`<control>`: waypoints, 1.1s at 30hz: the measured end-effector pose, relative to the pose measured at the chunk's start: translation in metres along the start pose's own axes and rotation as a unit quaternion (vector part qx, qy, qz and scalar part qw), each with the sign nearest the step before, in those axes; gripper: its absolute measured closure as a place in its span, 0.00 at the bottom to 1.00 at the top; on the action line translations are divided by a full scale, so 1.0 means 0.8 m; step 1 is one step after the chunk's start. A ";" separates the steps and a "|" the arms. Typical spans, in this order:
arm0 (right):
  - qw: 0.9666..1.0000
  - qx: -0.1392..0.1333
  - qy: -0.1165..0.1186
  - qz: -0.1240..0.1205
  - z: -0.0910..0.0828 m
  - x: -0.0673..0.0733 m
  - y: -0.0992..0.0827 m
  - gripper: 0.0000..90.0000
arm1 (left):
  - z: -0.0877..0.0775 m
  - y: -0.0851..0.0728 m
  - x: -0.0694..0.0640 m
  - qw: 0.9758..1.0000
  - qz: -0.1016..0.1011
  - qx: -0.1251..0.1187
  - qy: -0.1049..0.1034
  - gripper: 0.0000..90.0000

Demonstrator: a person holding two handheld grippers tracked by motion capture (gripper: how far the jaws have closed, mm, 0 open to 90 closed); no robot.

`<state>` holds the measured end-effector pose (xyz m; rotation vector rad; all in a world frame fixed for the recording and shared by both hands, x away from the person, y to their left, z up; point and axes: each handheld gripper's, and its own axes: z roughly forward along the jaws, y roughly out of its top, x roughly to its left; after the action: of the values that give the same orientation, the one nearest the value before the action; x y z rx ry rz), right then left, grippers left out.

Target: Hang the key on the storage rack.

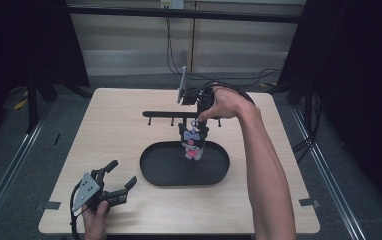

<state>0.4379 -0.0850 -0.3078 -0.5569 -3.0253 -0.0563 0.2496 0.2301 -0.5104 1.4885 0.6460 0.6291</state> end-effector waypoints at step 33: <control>0.998 -0.056 0.026 0.020 0.009 0.001 -0.030 0.81 | 0.000 0.000 0.000 1.000 0.000 0.002 0.000 0.17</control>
<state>0.4284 -0.1064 -0.3156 -0.6154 -2.9729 -0.2371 0.2494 0.2300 -0.5104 1.4908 0.6483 0.6281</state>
